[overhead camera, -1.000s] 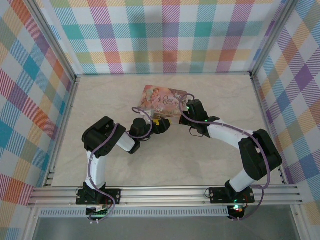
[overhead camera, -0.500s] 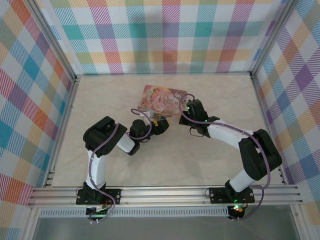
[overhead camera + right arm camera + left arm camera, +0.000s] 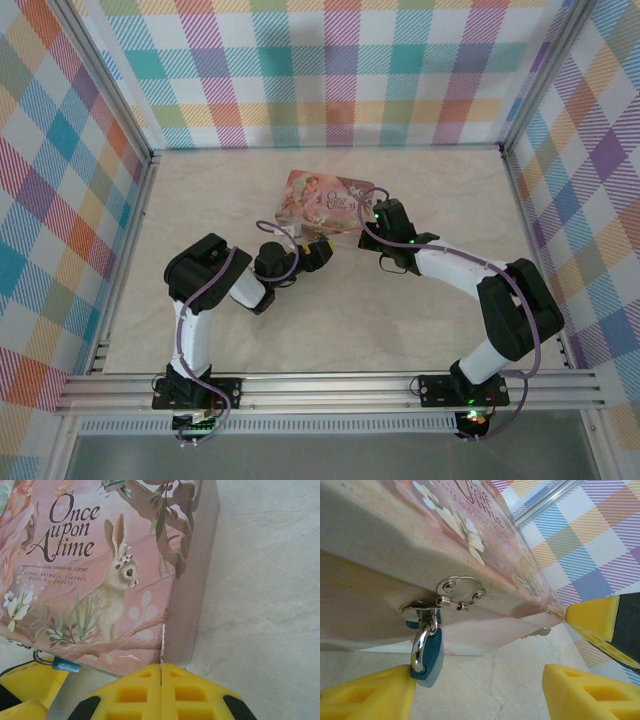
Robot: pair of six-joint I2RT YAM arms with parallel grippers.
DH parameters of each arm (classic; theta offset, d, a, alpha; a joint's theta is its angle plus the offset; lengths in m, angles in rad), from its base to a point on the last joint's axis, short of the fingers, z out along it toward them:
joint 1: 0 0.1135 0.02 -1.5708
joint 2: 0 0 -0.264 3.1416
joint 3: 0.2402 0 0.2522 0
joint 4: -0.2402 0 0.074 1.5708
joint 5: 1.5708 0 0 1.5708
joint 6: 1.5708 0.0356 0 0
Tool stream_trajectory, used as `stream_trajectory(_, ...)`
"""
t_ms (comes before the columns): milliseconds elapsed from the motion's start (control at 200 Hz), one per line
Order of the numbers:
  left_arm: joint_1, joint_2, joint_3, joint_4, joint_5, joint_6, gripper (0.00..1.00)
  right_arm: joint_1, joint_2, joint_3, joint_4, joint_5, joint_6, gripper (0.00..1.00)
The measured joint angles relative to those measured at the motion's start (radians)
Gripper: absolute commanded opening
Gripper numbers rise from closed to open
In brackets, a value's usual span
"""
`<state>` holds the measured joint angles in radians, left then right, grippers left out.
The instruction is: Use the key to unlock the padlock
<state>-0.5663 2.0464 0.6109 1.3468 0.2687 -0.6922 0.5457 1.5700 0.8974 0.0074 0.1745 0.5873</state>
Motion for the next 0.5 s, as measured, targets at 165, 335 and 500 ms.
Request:
stream_trajectory(165, 0.0, 0.0, 0.0, 0.0, 0.001, 0.0, 0.72, 0.0, 0.0, 0.0, 0.0, 0.0, 0.0, 0.0)
stream_trajectory(335, 0.0, 0.006, 0.014, 0.0, 0.003, -0.004, 0.77, 0.0, 0.0, 0.0, 0.0, 0.0, 0.0, 0.0)
stream_trajectory(500, 0.0, 0.019, 0.035, 0.0, 0.005, -0.014, 0.76, 0.0, 0.0, 0.0, 0.0, 0.0, 0.0, 0.0)
